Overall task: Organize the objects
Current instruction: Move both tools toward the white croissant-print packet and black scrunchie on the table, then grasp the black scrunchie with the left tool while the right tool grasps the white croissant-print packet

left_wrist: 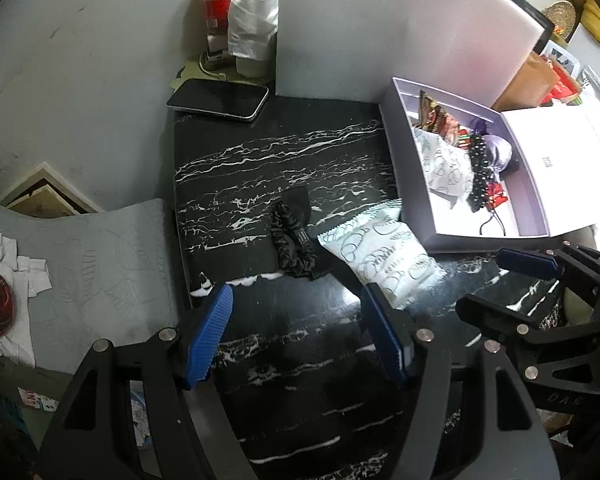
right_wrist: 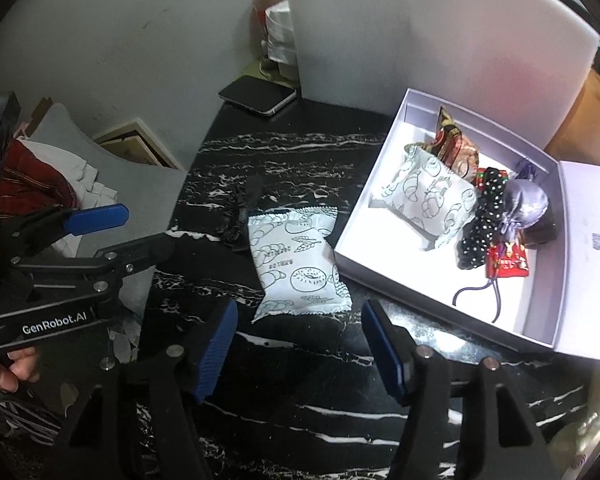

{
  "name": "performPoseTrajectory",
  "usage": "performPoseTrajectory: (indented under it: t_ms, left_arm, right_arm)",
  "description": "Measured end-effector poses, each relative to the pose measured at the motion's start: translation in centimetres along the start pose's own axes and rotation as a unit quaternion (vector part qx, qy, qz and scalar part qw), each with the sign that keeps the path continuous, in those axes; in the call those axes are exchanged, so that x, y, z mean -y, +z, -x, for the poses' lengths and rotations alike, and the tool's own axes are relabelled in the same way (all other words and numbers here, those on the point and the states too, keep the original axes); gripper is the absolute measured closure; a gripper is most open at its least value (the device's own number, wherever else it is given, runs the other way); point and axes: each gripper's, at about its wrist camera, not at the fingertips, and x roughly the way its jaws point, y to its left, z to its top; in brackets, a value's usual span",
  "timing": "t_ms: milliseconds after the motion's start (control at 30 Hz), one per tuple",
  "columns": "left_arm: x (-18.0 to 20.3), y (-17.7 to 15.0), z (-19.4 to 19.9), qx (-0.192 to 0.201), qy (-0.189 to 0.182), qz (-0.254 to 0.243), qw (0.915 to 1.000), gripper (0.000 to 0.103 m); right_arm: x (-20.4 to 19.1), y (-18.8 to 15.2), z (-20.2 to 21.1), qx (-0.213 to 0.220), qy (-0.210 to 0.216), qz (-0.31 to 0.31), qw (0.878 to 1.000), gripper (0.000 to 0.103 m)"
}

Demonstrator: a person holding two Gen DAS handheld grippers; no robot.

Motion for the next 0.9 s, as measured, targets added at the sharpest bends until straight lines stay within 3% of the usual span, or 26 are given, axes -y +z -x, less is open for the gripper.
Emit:
performPoseTrajectory:
  t_ms: [233,900]
  left_arm:
    - [-0.9,1.4,-3.3,-0.014,-0.009,0.004,0.9999,0.038]
    - [-1.2,4.9,-10.8,-0.015,-0.002,-0.047,0.9988,0.038]
  right_arm:
    - [0.1,0.7,-2.0,-0.006,0.002,0.001,1.0,0.027]
    - [-0.9,0.9,-7.7,-0.042,-0.024,0.018,0.999,0.027]
